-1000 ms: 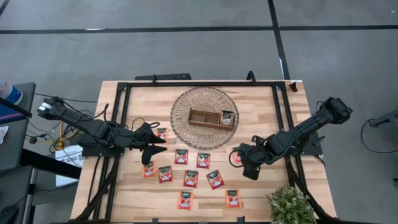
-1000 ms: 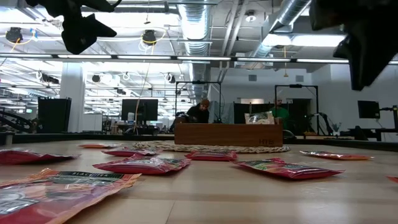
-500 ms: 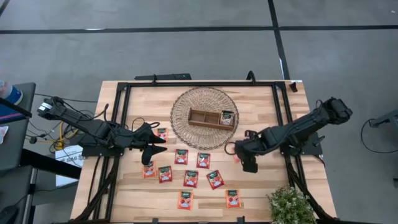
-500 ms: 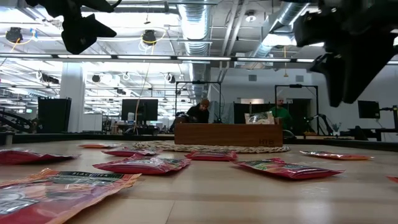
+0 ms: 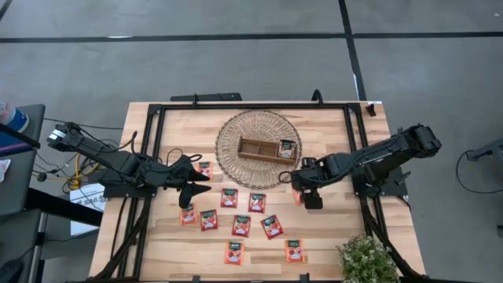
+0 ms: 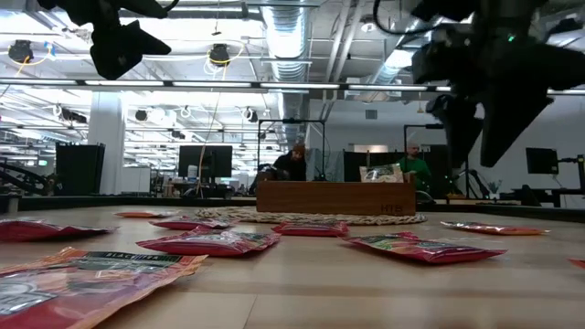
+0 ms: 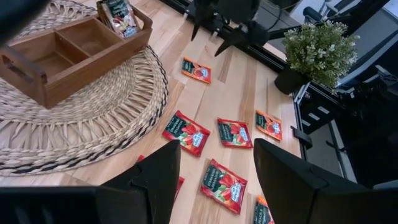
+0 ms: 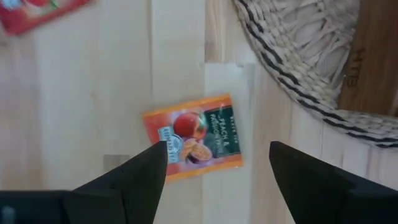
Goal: Pick & Place Tea
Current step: Put the orange tea bag into the middle slot of the wooden organizer
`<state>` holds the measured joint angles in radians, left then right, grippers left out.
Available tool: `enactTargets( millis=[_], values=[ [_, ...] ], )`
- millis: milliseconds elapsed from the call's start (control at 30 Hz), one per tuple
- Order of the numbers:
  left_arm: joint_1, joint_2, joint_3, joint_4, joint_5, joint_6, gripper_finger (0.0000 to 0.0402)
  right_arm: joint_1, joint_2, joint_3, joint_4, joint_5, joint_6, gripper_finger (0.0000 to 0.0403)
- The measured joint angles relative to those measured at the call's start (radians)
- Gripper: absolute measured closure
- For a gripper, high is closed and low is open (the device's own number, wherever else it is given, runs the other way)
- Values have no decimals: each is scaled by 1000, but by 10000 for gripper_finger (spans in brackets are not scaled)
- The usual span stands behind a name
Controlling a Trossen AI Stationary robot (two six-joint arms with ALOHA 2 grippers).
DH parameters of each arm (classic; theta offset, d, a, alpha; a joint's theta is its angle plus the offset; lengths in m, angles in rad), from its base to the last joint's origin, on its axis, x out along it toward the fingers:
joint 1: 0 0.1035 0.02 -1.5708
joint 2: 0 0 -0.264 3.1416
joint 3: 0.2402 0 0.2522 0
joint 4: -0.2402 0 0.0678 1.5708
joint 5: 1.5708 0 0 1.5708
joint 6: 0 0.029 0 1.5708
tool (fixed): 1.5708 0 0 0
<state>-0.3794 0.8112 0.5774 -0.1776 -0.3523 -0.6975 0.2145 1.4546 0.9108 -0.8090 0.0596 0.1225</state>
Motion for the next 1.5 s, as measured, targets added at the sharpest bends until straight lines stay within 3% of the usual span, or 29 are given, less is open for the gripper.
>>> enactTargets(
  millis=[433, 733, 867, 1300, 1500],
  values=[
    [0, 0, 0, -3, 0, -36, 205, -46, 287, 9, 33, -45, -156, 127],
    [0, 0, 0, -2, 0, -35, 205, -60, 293, 4, 70, -109, -157, 138],
    [0, 0, 0, -3, 0, -35, 205, -58, 289, 2, 73, -114, -157, 181],
    [0, 0, 0, -2, 0, -35, 205, -60, 284, 0, 73, -204, -140, 389],
    [0, 0, 0, -1, 0, -34, 205, -57, 194, -9, 37, -211, -65, 395]
  ],
)
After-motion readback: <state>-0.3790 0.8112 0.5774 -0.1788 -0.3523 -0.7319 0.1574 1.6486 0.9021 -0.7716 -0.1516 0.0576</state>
